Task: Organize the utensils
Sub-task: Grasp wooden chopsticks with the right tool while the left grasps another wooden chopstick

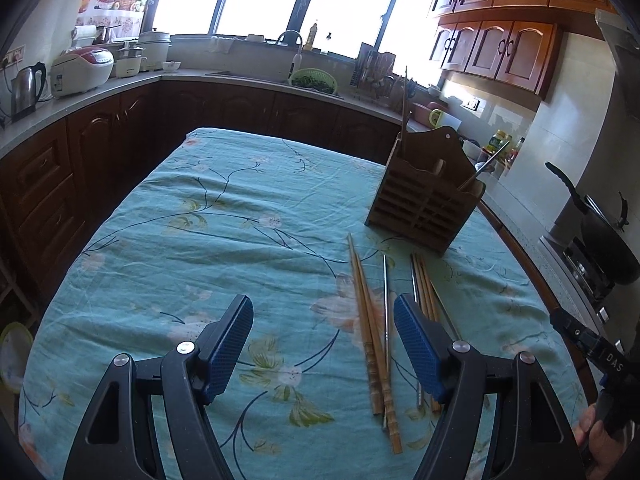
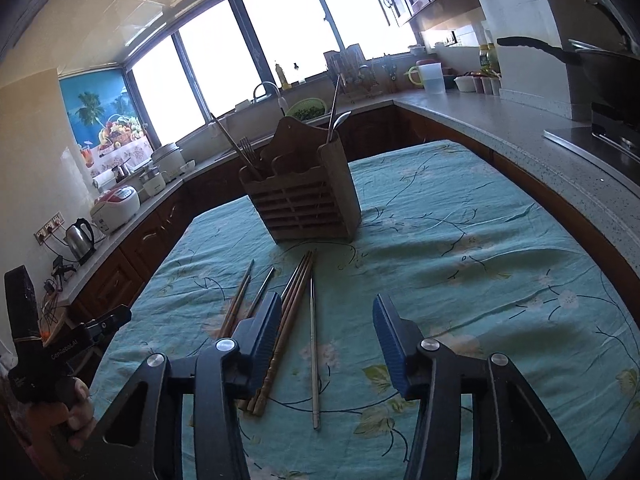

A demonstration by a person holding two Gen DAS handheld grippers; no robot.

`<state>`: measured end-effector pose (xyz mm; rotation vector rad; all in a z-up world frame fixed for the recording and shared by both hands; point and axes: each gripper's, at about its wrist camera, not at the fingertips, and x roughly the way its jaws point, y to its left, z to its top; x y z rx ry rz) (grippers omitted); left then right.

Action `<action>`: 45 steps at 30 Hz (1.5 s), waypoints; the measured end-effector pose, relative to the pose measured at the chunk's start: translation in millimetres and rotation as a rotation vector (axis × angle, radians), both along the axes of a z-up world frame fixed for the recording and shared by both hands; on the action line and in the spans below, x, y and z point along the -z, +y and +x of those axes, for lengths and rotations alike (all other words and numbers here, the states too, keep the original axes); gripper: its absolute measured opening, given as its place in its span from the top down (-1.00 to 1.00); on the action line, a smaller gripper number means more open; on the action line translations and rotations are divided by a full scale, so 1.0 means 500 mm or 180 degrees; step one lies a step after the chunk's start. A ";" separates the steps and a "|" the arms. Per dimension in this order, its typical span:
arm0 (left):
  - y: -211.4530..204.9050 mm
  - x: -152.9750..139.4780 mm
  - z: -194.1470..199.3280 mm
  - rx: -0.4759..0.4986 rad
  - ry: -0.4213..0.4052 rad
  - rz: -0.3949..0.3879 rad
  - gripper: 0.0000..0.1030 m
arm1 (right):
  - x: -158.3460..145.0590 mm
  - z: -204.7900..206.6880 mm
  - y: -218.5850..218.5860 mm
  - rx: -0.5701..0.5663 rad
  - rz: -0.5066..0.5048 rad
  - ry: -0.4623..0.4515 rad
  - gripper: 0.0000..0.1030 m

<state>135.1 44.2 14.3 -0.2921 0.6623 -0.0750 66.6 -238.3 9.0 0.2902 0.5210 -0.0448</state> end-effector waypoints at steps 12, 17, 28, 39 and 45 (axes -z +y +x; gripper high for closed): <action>-0.011 0.000 0.163 0.0110 0.0262 0.0153 -0.38 | 0.059 0.197 0.021 -0.0348 0.0064 0.0508 0.36; -0.030 0.019 0.274 0.0229 0.0442 0.0170 -0.23 | 0.080 0.288 0.011 -0.0340 0.0167 0.0632 0.42; -0.096 0.109 0.473 0.0636 0.0868 0.0402 0.03 | 0.133 0.397 -0.007 -0.0356 0.0258 0.0943 0.58; -0.155 0.130 0.526 0.0763 0.0968 0.0991 0.14 | 0.117 0.428 0.056 -0.0328 -0.0504 0.1196 0.84; -0.141 0.128 0.498 0.0917 0.0857 0.0817 0.89 | 0.114 0.398 0.016 -0.0358 -0.0144 0.1065 0.91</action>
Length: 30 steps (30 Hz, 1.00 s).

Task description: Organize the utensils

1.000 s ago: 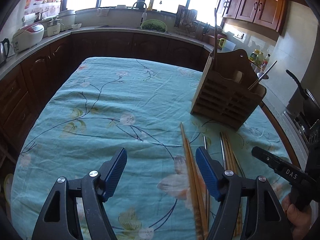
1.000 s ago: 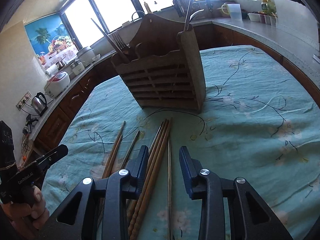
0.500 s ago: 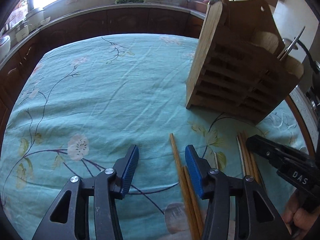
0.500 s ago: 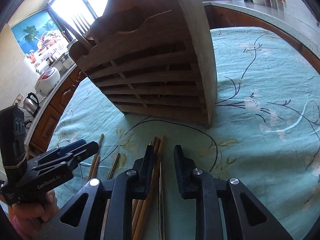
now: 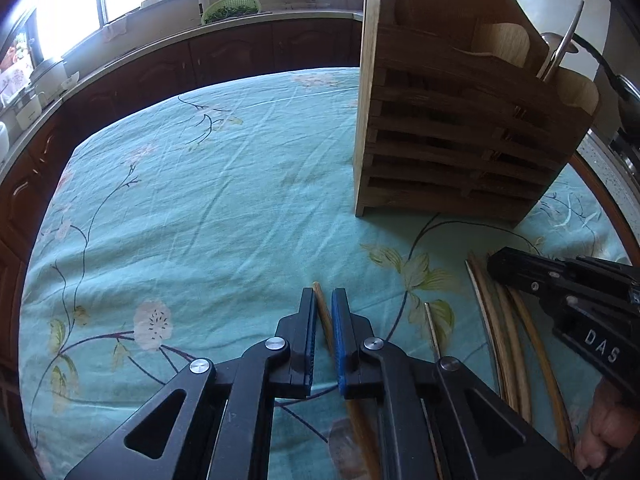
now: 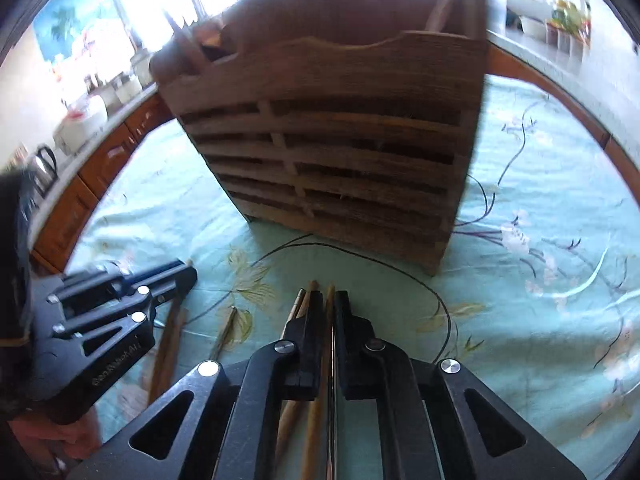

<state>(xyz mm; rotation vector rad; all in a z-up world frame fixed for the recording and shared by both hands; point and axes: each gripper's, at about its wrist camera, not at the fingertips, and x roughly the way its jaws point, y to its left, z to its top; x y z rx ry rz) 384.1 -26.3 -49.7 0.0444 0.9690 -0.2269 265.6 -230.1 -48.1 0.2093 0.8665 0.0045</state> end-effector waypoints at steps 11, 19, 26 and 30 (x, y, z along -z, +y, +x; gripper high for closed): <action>0.128 -0.130 -0.190 -0.0266 -0.0446 -0.0844 0.94 | -0.169 -0.192 -0.069 0.0119 0.0488 -0.0754 0.91; 0.147 -0.248 -0.359 -0.0217 -0.0873 -0.1043 0.94 | -0.282 -0.292 -0.035 0.0113 0.0382 -0.1228 0.91; 0.171 -0.323 -0.442 -0.0155 -0.1165 -0.1101 0.94 | -0.329 -0.342 -0.038 0.0140 0.0305 -0.1468 0.91; 0.171 -0.335 -0.457 -0.0165 -0.1272 -0.1063 0.94 | -0.341 -0.352 -0.046 0.0191 0.0277 -0.1550 0.91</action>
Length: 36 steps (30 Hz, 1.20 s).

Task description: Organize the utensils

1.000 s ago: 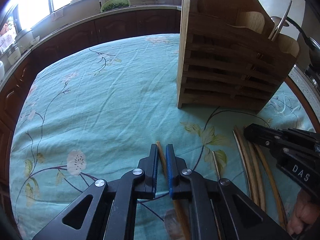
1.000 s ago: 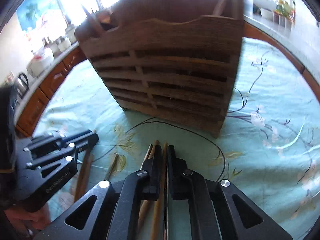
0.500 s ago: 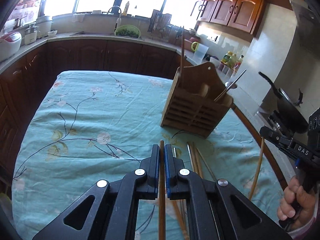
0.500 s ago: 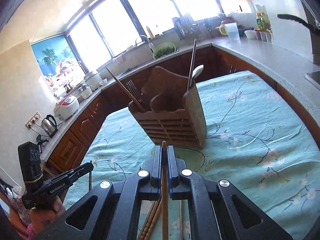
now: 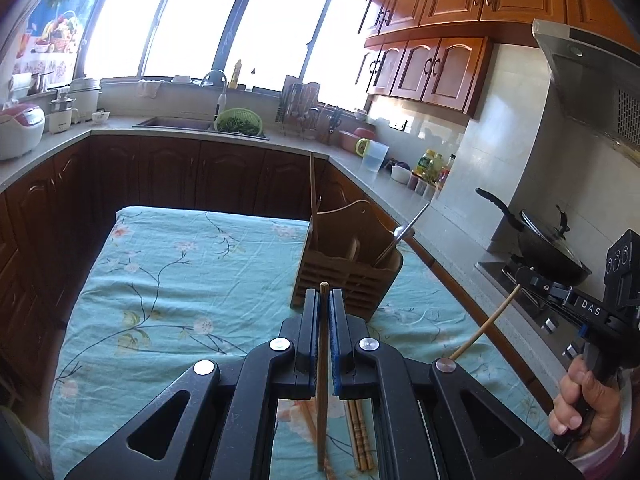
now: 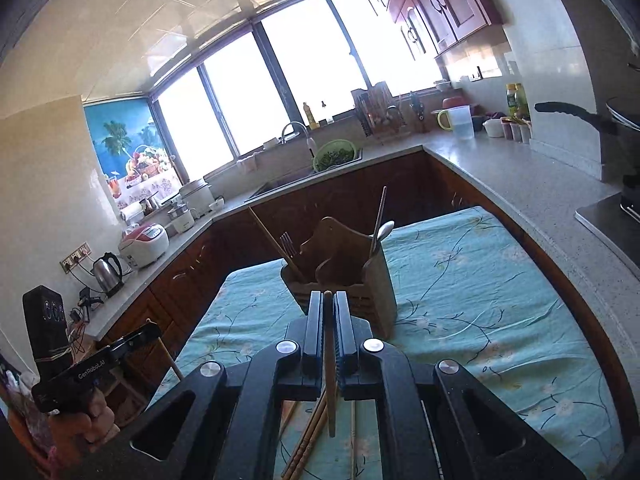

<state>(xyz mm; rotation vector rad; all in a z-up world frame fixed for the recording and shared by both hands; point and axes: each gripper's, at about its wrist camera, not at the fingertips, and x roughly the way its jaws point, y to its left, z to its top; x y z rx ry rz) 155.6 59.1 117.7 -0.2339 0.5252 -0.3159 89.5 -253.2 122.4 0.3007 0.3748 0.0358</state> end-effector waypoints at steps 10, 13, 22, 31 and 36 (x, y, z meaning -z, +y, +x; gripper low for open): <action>0.008 -0.023 0.001 -0.0103 -0.0166 -0.0060 0.94 | -0.016 0.009 -0.008 0.0004 0.0001 -0.0067 0.91; 0.012 -0.027 0.009 -0.0135 -0.0208 -0.0077 0.94 | -0.020 0.013 -0.012 0.0009 0.0001 -0.0084 0.91; 0.017 -0.037 0.050 -0.0203 -0.0355 -0.0140 0.94 | -0.033 0.038 -0.028 0.0037 -0.0010 -0.0147 0.91; 0.007 -0.079 0.132 -0.0281 -0.0777 -0.0268 0.94 | -0.117 0.095 -0.037 0.0106 -0.0135 -0.0445 0.91; -0.016 -0.100 0.203 -0.0342 -0.1106 -0.0276 0.94 | -0.179 0.151 -0.046 0.0196 -0.0204 -0.0645 0.91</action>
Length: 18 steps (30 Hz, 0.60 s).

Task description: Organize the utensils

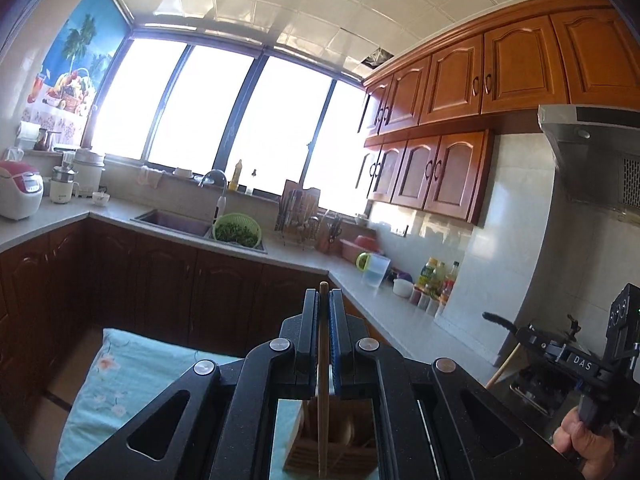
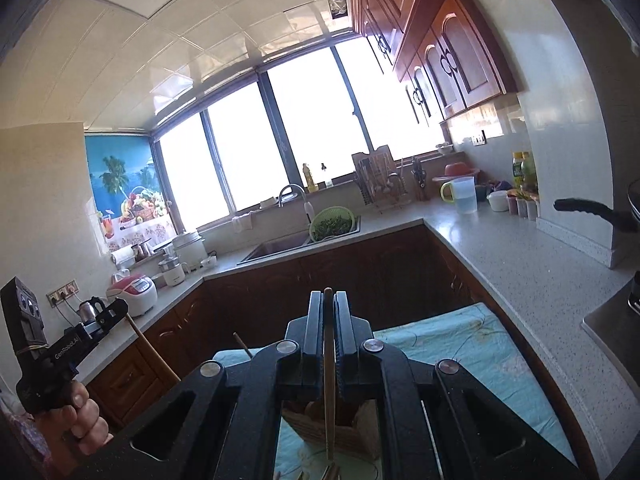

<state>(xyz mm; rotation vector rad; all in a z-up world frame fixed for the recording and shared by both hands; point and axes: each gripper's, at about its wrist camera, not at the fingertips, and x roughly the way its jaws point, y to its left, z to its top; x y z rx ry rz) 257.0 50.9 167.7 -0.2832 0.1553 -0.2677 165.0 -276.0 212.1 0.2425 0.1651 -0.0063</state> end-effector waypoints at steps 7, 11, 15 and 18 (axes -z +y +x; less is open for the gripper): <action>-0.052 0.067 0.107 -0.0131 -0.0219 0.0002 0.94 | -0.005 0.091 -0.013 0.0152 -0.0085 -0.0009 0.91; -0.088 0.141 0.160 -0.0166 -0.0102 0.0072 0.94 | 0.037 0.124 -0.018 0.0179 -0.0097 0.0054 0.91; -0.123 0.201 0.196 -0.0168 0.0032 0.0181 0.94 | 0.087 0.146 -0.016 0.0192 -0.0112 0.0159 0.91; -0.136 0.241 0.222 -0.0122 0.0187 0.0198 0.94 | 0.119 0.153 -0.017 0.0205 -0.0094 0.0246 0.91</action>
